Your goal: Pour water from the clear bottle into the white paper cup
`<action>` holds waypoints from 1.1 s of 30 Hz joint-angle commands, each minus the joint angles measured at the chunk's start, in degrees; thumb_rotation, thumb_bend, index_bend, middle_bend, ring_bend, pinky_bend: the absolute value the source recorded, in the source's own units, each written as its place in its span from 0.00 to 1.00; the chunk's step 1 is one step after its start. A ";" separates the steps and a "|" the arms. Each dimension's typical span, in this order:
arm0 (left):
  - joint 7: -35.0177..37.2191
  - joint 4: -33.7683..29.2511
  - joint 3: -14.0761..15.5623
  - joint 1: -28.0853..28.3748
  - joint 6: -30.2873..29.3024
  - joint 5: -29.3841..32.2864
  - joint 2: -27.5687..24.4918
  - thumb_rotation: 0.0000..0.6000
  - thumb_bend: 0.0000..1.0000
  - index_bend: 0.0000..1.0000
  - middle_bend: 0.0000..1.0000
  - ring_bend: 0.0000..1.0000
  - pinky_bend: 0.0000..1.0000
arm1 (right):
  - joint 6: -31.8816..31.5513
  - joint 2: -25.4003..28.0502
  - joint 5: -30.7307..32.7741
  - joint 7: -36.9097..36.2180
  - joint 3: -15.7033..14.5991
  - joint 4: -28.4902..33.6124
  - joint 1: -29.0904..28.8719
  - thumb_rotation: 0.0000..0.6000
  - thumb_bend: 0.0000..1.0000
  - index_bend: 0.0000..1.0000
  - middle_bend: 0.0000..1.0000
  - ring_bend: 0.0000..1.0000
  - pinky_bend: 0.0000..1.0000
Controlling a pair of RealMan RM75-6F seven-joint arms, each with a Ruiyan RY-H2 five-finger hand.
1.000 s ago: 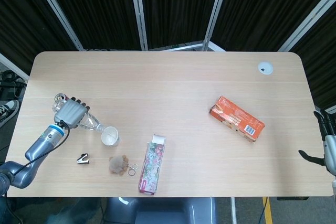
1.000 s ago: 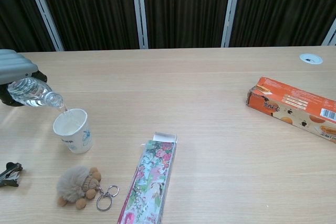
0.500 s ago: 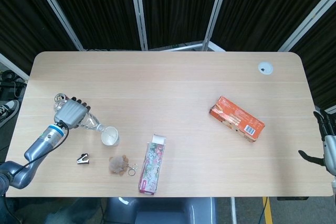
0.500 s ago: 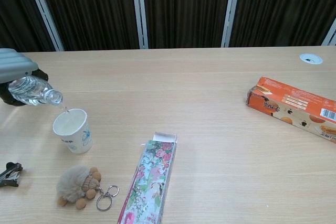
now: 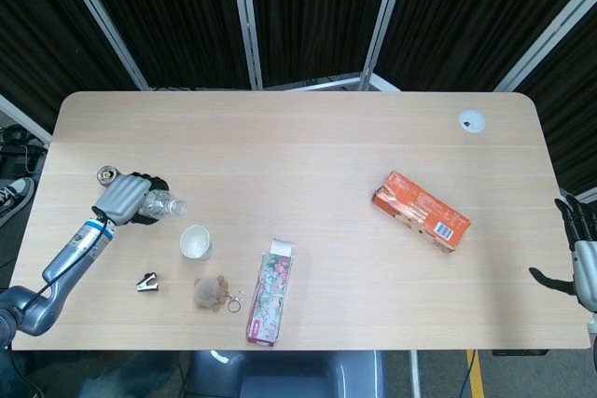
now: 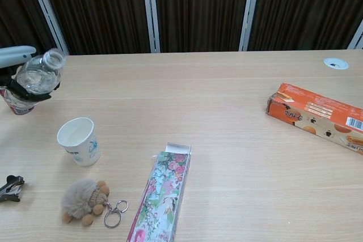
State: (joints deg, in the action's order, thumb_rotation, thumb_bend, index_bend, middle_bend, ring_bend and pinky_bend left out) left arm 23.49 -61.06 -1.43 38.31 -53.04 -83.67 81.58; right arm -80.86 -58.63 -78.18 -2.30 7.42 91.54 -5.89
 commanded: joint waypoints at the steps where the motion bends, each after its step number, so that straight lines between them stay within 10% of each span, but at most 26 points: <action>1: 9.76 1.07 -3.22 -0.54 -1.44 2.01 1.64 1.00 0.50 0.59 0.42 0.39 0.39 | 0.06 -0.04 0.04 0.11 -0.02 -0.05 -0.03 1.00 0.00 0.00 0.00 0.00 0.00; 15: 29.91 10.37 -11.42 -0.31 -0.79 9.51 14.60 1.00 0.50 0.58 0.42 0.39 0.39 | 1.01 -0.76 0.77 1.38 0.04 -0.63 -0.54 1.00 0.00 0.00 0.00 0.00 0.00; 33: 38.23 22.30 -11.23 0.48 2.00 8.18 24.30 1.00 0.40 0.56 0.41 0.38 0.39 | 2.75 -1.70 2.14 2.61 -0.04 -1.83 -1.15 1.00 0.00 0.00 0.00 0.00 0.00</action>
State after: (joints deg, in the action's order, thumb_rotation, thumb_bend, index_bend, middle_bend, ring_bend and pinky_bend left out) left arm 61.39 -39.02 -12.81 38.74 -51.22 -75.24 105.65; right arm -78.13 -60.32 -76.06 0.30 7.38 89.73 -7.02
